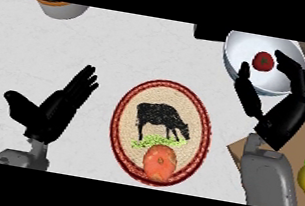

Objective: Pick the tomato from the placemat and place it in the bowl

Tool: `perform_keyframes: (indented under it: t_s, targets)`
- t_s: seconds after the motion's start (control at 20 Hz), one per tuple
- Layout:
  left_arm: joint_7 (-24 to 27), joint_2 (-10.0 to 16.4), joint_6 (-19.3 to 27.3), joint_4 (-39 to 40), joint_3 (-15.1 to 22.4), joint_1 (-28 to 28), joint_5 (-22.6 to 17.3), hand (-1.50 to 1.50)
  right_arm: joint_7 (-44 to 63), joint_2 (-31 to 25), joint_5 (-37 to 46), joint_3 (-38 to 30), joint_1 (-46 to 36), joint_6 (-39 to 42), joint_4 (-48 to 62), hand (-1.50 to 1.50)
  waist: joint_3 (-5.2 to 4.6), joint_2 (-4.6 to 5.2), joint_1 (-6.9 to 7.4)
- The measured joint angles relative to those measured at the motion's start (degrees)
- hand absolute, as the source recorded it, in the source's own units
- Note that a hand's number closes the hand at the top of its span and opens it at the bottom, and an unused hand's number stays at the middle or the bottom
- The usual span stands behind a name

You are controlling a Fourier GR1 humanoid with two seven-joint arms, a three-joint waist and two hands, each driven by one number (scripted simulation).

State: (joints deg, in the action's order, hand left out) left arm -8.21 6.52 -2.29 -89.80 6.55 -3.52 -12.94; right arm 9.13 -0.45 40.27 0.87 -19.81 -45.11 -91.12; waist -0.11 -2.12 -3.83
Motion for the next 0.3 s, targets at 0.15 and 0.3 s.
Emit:
perform_keyframes:
  t_s: [0.15,0.3]
  targets:
    - [0.0,0.1,0.1,-0.4,0.0,0.2,0.1,0.00,1.1,0.2,1.1,8.5,9.5,-3.8,-5.2,1.50,0.02,0.02,-0.14]
    - [-0.3,-0.1,0.2,-0.8,0.2,0.2,0.2,0.00,2.3,0.3,2.7,17.9,18.9,-7.6,-8.5,1.50,0.02,0.17,-0.18]
